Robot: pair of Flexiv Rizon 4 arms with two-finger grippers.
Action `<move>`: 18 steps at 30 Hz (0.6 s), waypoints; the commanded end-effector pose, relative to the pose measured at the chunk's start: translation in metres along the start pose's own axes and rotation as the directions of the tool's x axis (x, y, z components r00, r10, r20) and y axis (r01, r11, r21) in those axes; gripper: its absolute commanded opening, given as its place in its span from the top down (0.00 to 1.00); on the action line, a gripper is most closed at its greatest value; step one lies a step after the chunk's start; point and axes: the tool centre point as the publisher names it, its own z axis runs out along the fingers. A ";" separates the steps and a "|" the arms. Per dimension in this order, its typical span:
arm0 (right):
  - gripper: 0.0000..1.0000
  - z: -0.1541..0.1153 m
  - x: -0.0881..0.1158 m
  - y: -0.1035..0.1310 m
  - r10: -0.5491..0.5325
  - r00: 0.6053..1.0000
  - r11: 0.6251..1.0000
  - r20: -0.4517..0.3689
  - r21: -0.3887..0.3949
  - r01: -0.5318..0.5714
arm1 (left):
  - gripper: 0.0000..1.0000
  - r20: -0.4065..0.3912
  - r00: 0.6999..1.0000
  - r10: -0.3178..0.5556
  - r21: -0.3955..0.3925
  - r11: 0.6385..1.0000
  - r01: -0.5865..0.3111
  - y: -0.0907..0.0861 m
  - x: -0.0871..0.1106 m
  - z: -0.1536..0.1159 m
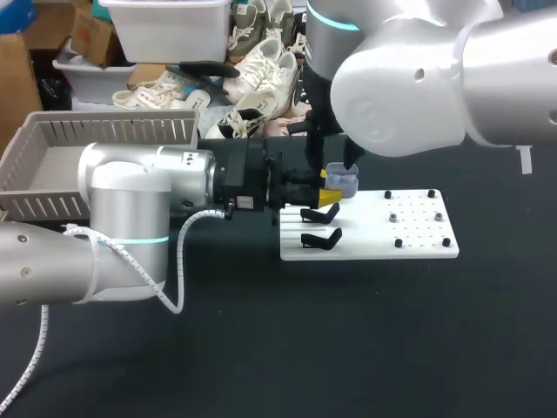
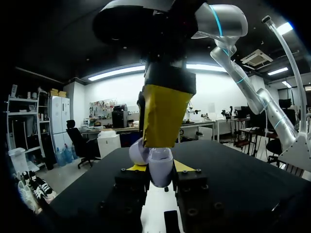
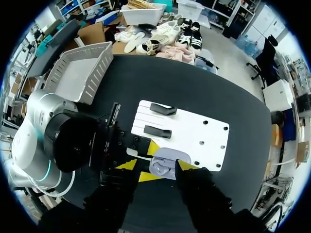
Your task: Pick up each earbud case from the left stands, insert the matching earbuds, close the lid, and place the case in the box.
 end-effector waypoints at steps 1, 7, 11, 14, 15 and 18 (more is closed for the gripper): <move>0.53 -0.011 0.000 -0.015 0.043 0.998 0.999 0.034 -0.003 -0.043 | 1.00 0.000 1.000 0.000 0.002 1.000 0.000 0.001 0.000 0.000; 0.06 -0.012 -0.023 -0.042 0.159 0.983 0.987 0.086 0.000 -0.160 | 1.00 0.000 1.000 0.000 0.002 1.000 0.000 0.001 0.000 0.000; 0.00 -0.006 -0.034 -0.051 0.202 0.974 0.979 0.103 0.018 -0.205 | 1.00 0.000 1.000 0.000 0.002 1.000 0.000 0.001 0.000 0.000; 0.00 0.002 -0.037 -0.057 0.220 0.971 0.974 0.095 0.030 -0.224 | 1.00 0.000 1.000 0.000 0.002 1.000 0.000 0.001 0.000 0.000; 0.00 0.006 -0.038 -0.058 0.224 0.970 0.973 0.091 0.036 -0.228 | 1.00 0.000 1.000 0.000 0.002 1.000 0.000 0.001 0.000 0.000; 0.00 0.014 -0.035 -0.062 0.234 0.969 0.970 0.074 0.046 -0.238 | 1.00 0.000 1.000 0.000 0.002 1.000 0.000 0.001 0.000 0.000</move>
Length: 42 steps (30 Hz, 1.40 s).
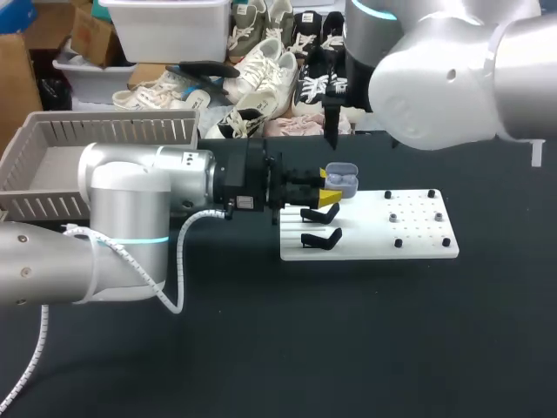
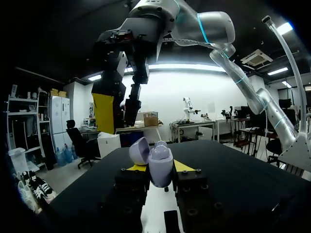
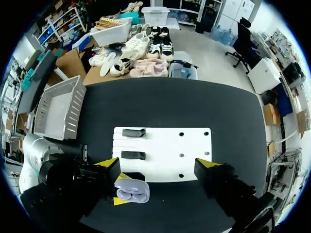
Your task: Pick up each earbud case from the left stands, insert the matching earbuds, close the lid, and place the case in the box.
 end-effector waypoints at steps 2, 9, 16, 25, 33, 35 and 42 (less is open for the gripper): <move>0.00 0.014 0.002 -0.003 0.011 1.000 1.000 -0.022 0.018 -0.010 | 1.00 0.001 1.000 0.000 0.002 1.000 0.000 0.001 0.000 0.000; 0.01 0.018 0.013 -0.018 0.023 0.999 0.999 -0.049 0.034 -0.022 | 1.00 0.001 1.000 0.000 0.002 1.000 0.000 0.001 0.000 0.000; 0.02 0.005 0.029 -0.018 0.000 0.998 1.000 -0.063 0.011 0.000 | 1.00 0.001 1.000 0.000 0.002 1.000 0.000 0.001 0.000 0.000; 0.00 0.002 0.037 -0.014 -0.023 0.996 1.000 -0.086 -0.019 0.022 | 1.00 0.001 1.000 0.000 0.002 1.000 0.000 0.001 0.000 0.000; 0.00 -0.035 0.028 -0.030 0.026 0.996 0.991 0.086 -0.131 -0.014 | 1.00 0.001 1.000 0.000 0.002 1.000 0.000 0.001 0.000 0.000; 0.00 -0.045 0.032 -0.032 -0.034 0.994 0.980 0.105 -0.194 0.054 | 1.00 0.001 1.000 0.000 0.002 1.000 0.000 0.001 0.000 0.000; 0.00 -0.063 0.055 -0.036 -0.191 0.975 0.916 0.114 -0.336 0.218 | 1.00 -0.033 0.999 0.009 -0.116 0.993 -0.013 0.011 -0.022 -0.039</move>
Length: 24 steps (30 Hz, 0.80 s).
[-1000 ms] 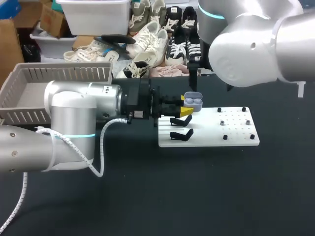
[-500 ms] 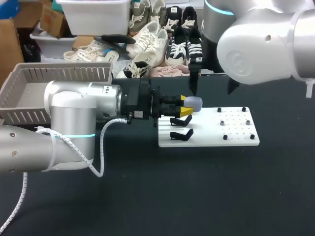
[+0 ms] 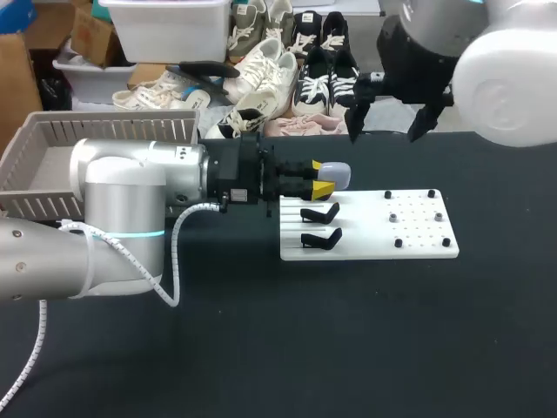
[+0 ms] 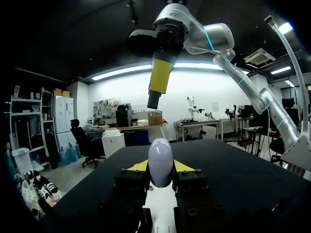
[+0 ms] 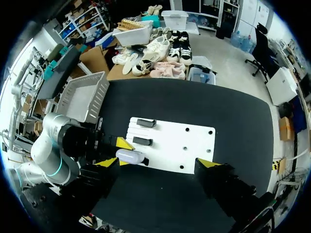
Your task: Pick up each earbud case from the left stands, insert the matching earbuds, close the lid, and place the case in the box.
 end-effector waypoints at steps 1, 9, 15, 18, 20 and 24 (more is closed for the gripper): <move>0.00 -0.015 0.030 -0.011 -0.057 0.997 0.986 0.059 -0.153 0.066 | 1.00 -0.022 1.000 0.010 -0.085 0.996 -0.012 -0.005 -0.021 -0.033; 0.00 -0.015 0.030 -0.011 -0.057 0.997 0.986 0.059 -0.153 0.066 | 1.00 -0.132 0.991 0.015 -0.279 0.959 -0.052 0.009 -0.038 -0.110; 0.00 -0.015 0.030 -0.011 -0.057 0.997 0.986 0.059 -0.153 0.066 | 1.00 -0.258 0.964 -0.060 -0.442 0.895 -0.062 0.025 -0.035 -0.175; 0.00 -0.015 0.030 -0.011 -0.057 0.997 0.986 0.059 -0.153 0.066 | 1.00 -0.316 0.942 -0.111 -0.516 0.853 -0.072 0.037 -0.030 -0.206; 0.00 -0.015 0.030 -0.011 -0.057 0.997 0.986 0.059 -0.153 0.066 | 1.00 -0.345 0.926 -0.152 -0.558 0.826 -0.073 0.047 -0.025 -0.223; 0.00 -0.015 0.030 -0.011 -0.057 0.997 0.986 0.059 -0.153 0.066 | 1.00 -0.363 0.906 -0.218 -0.629 0.775 -0.065 0.063 -0.017 -0.245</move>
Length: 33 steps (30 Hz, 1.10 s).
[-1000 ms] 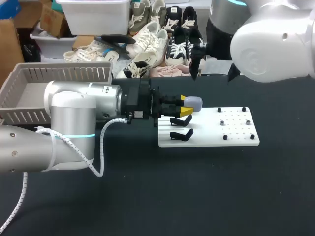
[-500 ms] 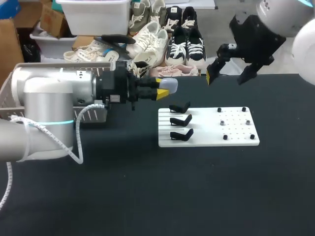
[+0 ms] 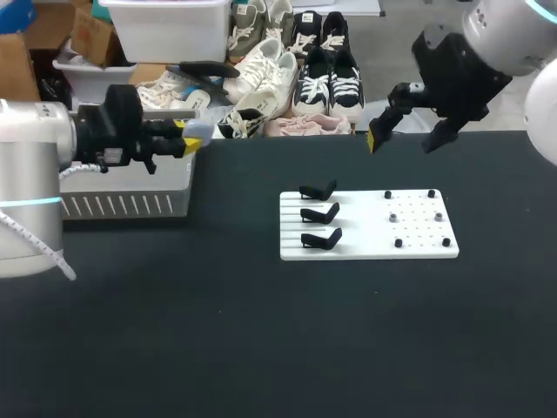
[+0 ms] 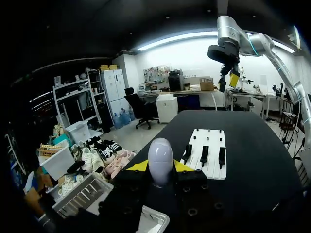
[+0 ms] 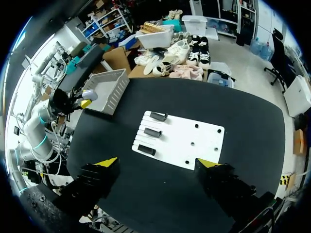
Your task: Pick up each earbud case from the left stands, insert the matching earbuds, close the lid, and place the case in the box.
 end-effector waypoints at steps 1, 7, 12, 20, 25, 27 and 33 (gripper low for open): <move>0.00 -0.001 0.003 0.000 0.002 1.000 1.000 0.005 0.003 -0.002 | 1.00 -0.072 0.996 -0.056 -0.197 0.980 0.041 0.014 0.008 -0.024; 0.00 -0.001 0.003 0.000 0.002 1.000 1.000 0.005 0.003 -0.002 | 1.00 -0.117 0.976 -0.185 -0.288 0.947 0.145 0.056 0.050 -0.041; 0.00 -0.001 0.003 0.000 0.002 1.000 1.000 0.005 0.003 -0.002 | 1.00 -0.184 0.950 -0.251 -0.315 0.931 0.185 0.077 0.073 -0.047; 0.00 -0.001 0.003 0.000 0.002 1.000 1.000 0.005 0.003 -0.002 | 0.92 -0.216 0.938 -0.272 -0.251 0.944 0.216 0.110 0.092 -0.039; 0.00 -0.001 0.003 0.000 0.002 1.000 1.000 0.005 0.003 -0.002 | 0.00 -0.241 0.939 -0.244 -0.206 0.959 0.197 0.119 0.090 -0.037; 0.00 -0.001 0.003 0.000 0.002 1.000 1.000 0.005 0.003 -0.002 | 0.00 -0.228 0.946 -0.228 -0.198 0.963 0.184 0.121 0.085 -0.039; 0.00 -0.001 0.003 0.000 0.002 1.000 1.000 0.005 0.003 -0.002 | 0.00 -0.162 0.975 -0.155 -0.133 0.982 0.134 0.105 0.061 -0.050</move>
